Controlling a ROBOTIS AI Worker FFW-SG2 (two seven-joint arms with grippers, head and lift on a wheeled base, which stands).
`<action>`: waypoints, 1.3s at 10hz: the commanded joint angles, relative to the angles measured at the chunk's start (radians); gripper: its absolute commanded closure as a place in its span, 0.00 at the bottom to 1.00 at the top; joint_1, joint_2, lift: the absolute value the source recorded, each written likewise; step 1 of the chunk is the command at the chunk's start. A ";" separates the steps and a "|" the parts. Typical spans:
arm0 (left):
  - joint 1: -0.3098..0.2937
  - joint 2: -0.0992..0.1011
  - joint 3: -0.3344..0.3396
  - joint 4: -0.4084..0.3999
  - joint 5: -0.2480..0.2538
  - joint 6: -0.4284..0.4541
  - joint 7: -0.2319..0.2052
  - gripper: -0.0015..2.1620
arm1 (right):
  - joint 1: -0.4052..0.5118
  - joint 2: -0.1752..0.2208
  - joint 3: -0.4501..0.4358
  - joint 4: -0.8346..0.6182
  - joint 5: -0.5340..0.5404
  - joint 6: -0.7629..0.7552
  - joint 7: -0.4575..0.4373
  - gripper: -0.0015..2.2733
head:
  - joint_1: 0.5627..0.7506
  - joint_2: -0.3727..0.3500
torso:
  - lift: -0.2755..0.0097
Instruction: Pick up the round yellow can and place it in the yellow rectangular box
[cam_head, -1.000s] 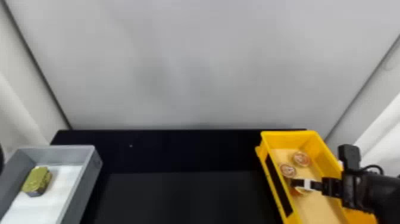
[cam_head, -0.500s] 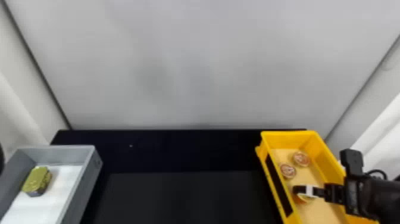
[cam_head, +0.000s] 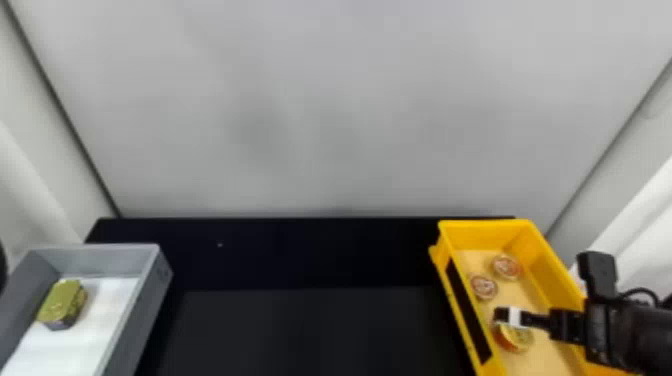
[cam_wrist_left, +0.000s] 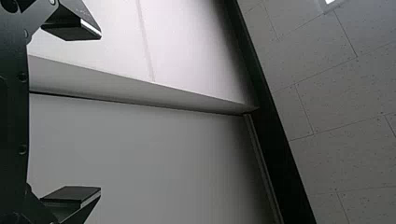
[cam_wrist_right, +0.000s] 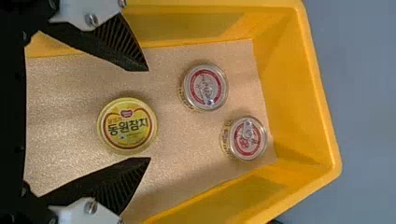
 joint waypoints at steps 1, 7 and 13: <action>0.004 0.001 0.007 -0.003 0.000 0.002 0.000 0.05 | 0.022 -0.004 0.006 -0.129 0.000 0.002 -0.023 0.03 | 0.70 0.41 | 0.96; 0.004 0.008 0.004 -0.003 -0.009 0.005 0.005 0.05 | -0.213 0.004 0.300 -0.686 -0.193 -0.422 -0.468 0.05 | 0.70 0.41 | 0.96; 0.001 0.019 -0.003 -0.006 -0.031 -0.003 0.019 0.05 | -0.357 -0.003 0.451 -0.735 0.158 -0.944 -0.513 0.05 | 0.70 0.41 | 0.96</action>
